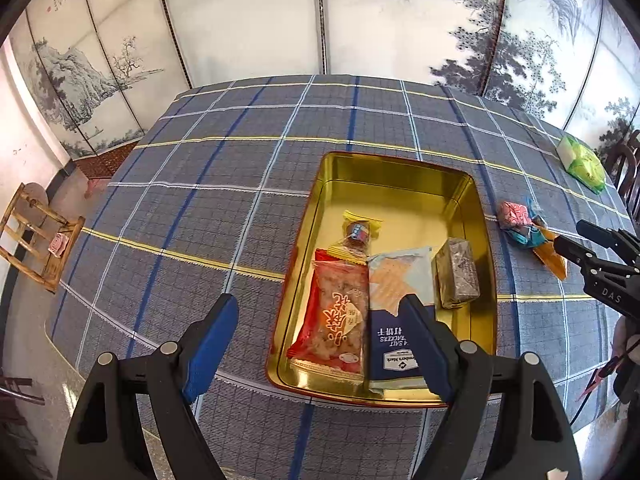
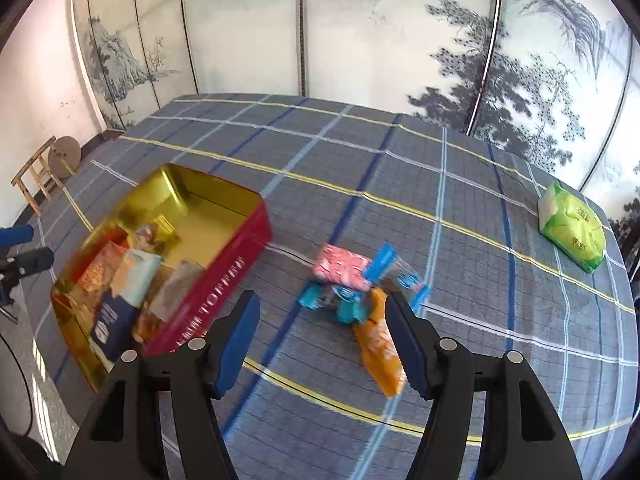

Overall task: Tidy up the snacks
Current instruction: 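Grasp the orange snack packet with the right tool, then grasp the blue-wrapped candy with the left tool while the right tool holds the orange packet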

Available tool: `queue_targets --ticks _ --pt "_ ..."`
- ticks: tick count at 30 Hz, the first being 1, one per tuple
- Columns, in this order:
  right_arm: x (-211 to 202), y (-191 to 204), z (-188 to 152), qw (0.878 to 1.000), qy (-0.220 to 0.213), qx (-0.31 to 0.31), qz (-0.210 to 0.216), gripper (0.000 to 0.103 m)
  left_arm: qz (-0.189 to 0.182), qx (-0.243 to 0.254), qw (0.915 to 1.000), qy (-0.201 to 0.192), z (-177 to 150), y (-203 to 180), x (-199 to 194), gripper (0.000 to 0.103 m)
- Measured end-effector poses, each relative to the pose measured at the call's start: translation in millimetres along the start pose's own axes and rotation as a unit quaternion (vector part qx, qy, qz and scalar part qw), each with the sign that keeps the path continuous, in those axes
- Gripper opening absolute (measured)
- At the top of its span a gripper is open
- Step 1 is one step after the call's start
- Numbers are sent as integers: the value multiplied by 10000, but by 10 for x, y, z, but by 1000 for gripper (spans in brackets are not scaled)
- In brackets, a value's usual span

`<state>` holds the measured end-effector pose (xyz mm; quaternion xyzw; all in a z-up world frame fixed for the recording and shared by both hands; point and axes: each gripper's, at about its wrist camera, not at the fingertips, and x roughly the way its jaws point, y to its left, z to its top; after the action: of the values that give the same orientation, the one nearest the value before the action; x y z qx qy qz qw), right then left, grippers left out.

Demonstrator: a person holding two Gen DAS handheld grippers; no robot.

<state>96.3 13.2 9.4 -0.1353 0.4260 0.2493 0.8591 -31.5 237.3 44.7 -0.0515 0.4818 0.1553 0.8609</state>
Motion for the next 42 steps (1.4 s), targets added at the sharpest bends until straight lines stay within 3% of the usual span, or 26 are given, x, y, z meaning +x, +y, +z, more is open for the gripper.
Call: queue_targets --ticks 7,14,16,18,21,27,32,37,42 --pt "323 -409 -182 9992 288 -219 187 66 -206 250 9995 55 83 -360 54 79" --pt "542 -426 -220 9983 188 -402 378 64 -431 488 9978 88 208 -784 140 79" --pt "573 -406 -240 9981 176 -387 437 60 -499 567 9971 92 249 -925 172 79" --pt "601 -412 -287 9984 149 -324 429 47 -547 695 9961 68 281 -1077 196 79" --pt "577 -442 -354 9987 71 -207 461 45 -650 897 9938 84 319 -1312 249 79" --pt "421 -634 -549 9999 -33 55 90 44 -1021 1156 9879 134 343 -1721 364 79" --pt "338 -1066 -672 9975 -80 623 -336 44 -1379 1202 9828 246 337 -1977 478 79" --pt "288 -1466 -738 9885 -122 1195 -914 44 -1434 1299 9805 345 310 -2157 619 78" --pt "265 -1617 -758 9840 -125 1490 -969 44 -1352 1170 9827 484 354 -2222 809 67"
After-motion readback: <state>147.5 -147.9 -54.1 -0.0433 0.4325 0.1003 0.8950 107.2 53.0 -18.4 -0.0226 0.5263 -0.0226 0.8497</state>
